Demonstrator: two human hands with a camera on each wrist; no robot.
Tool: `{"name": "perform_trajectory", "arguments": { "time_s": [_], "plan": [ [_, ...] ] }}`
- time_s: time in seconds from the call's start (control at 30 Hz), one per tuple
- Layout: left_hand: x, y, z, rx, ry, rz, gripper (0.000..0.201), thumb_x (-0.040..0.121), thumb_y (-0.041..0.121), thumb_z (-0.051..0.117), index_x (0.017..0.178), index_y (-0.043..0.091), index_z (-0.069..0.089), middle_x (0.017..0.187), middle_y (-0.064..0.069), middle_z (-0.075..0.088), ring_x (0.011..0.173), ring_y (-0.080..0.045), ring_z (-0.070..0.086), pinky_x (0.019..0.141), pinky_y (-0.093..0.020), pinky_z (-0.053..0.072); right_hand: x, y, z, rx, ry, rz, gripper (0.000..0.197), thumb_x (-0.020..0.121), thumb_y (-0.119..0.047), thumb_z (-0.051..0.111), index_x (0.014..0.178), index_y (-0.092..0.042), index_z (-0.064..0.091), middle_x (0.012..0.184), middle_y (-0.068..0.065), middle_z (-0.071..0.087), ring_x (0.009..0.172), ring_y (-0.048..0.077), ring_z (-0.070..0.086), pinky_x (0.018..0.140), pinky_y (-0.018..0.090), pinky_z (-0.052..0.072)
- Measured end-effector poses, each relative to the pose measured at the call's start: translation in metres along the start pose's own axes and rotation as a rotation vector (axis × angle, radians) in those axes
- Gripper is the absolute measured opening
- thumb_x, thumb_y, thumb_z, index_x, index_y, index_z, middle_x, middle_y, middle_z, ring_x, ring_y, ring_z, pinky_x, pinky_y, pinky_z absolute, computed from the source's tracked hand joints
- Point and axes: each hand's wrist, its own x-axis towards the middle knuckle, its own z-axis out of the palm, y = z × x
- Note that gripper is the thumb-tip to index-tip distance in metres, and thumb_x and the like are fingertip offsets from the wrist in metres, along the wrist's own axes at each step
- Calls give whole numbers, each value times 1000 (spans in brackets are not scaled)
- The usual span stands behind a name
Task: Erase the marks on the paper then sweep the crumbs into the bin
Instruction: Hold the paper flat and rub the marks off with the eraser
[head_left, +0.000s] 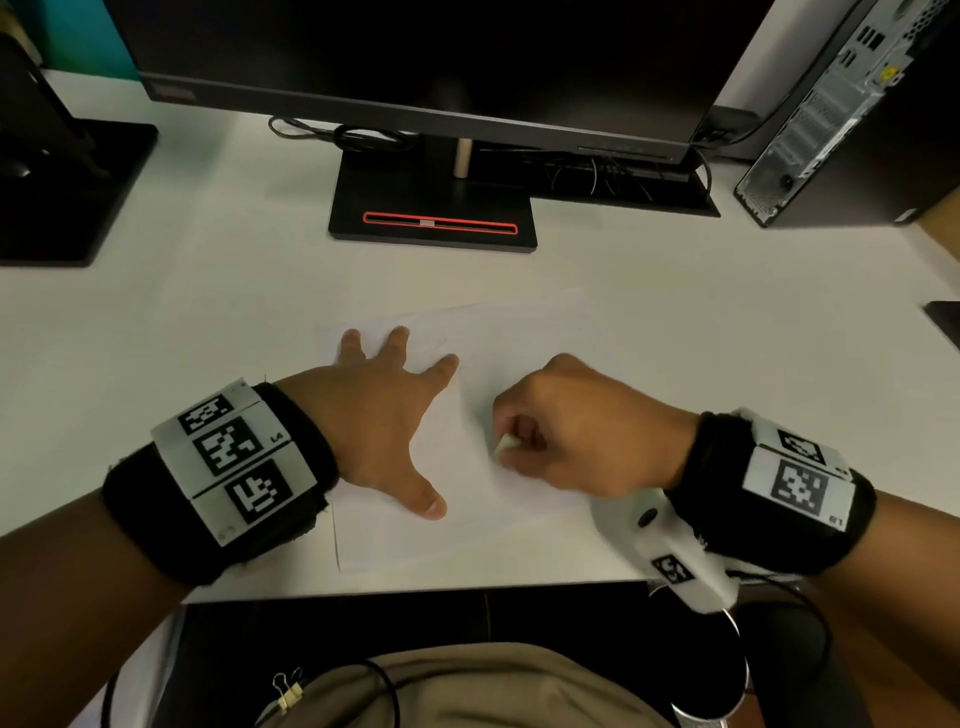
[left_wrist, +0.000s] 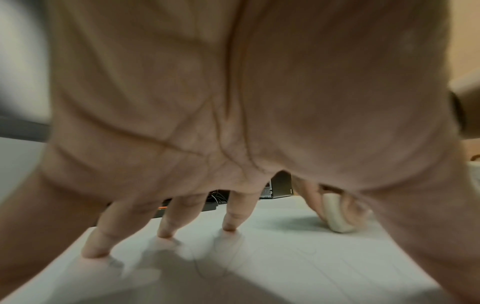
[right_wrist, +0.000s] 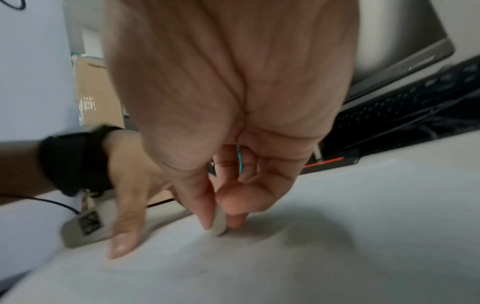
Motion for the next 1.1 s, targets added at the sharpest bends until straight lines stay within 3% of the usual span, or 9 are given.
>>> {"name": "perform_trajectory", "arguments": {
  "time_s": [0.1,0.23,0.4,0.57,0.7,0.83,1.0,1.1],
  "plan": [
    [0,1,-1,-9,-4,-7,140,60,79,76,153,44,-23,164,-7,-27,148,-49,-19,117,-62,26,0,8,-3,-30,59,48,17,87,-17,61,71,-12,63,61,-2,60,58,15,55,59,25,45],
    [1,1,0,5,4,-4,141,60,80,75,154,43,-23,164,-7,-26,148,-50,-18,118,-61,26,-9,-9,6,16,-39,-41,17,88,-15,62,72,-12,64,59,-3,61,57,15,57,56,17,42],
    [-1,3,-1,-5,1,-8,140,61,81,75,153,43,-24,164,-8,-28,148,-50,-18,117,-61,27,-3,17,-7,-66,96,83,17,86,-18,64,71,-10,63,61,0,62,59,17,55,60,25,43],
    [-2,1,0,-1,6,-1,140,61,80,75,153,42,-24,164,-7,-27,148,-49,-19,118,-61,26,-11,-5,4,10,-28,-47,18,88,-17,64,71,-12,63,58,-5,58,57,15,54,57,19,42],
    [-1,3,-1,-3,11,-13,140,61,81,74,154,42,-23,164,-8,-26,148,-50,-18,117,-61,26,-8,11,-3,-55,57,43,18,86,-17,62,70,-9,61,59,1,60,57,16,54,59,33,48],
    [1,3,0,-1,12,-8,140,61,82,73,153,42,-23,164,-7,-26,148,-50,-18,117,-61,27,-18,-13,11,6,-33,-76,19,88,-16,62,69,-12,59,57,-4,56,55,14,51,56,21,42],
    [0,3,0,6,14,-16,141,60,83,73,153,42,-24,165,-9,-25,148,-52,-17,116,-61,27,-15,7,0,-40,60,42,19,87,-16,62,70,-8,59,59,3,58,57,18,53,57,27,43],
    [1,3,0,-2,15,-19,141,60,82,73,153,42,-24,165,-9,-25,148,-52,-17,116,-61,26,-19,-11,12,-4,2,-62,21,88,-16,62,68,-11,57,56,-3,53,55,16,50,55,19,39]
  ]
}}
